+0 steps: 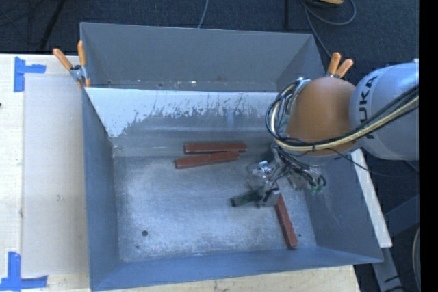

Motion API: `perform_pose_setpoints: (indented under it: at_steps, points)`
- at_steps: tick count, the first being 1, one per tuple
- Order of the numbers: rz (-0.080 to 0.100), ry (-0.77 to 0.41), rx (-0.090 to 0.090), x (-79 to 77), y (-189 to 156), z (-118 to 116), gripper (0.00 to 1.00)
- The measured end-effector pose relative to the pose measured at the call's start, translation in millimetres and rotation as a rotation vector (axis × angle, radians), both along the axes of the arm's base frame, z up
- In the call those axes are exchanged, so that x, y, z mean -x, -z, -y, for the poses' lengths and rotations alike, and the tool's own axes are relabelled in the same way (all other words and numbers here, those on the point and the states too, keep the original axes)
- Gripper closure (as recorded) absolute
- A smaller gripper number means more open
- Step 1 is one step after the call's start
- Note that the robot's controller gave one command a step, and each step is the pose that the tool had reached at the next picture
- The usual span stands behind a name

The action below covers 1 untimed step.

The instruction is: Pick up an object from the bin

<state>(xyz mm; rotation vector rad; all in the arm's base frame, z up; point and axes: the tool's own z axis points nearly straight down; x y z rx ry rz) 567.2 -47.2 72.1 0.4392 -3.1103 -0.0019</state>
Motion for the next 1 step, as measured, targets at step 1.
perform_pose_setpoints:
  at_steps: [1]
  points:
    - [0.009,0.051,0.001,9.5,-152.5,-11.1,1.00]
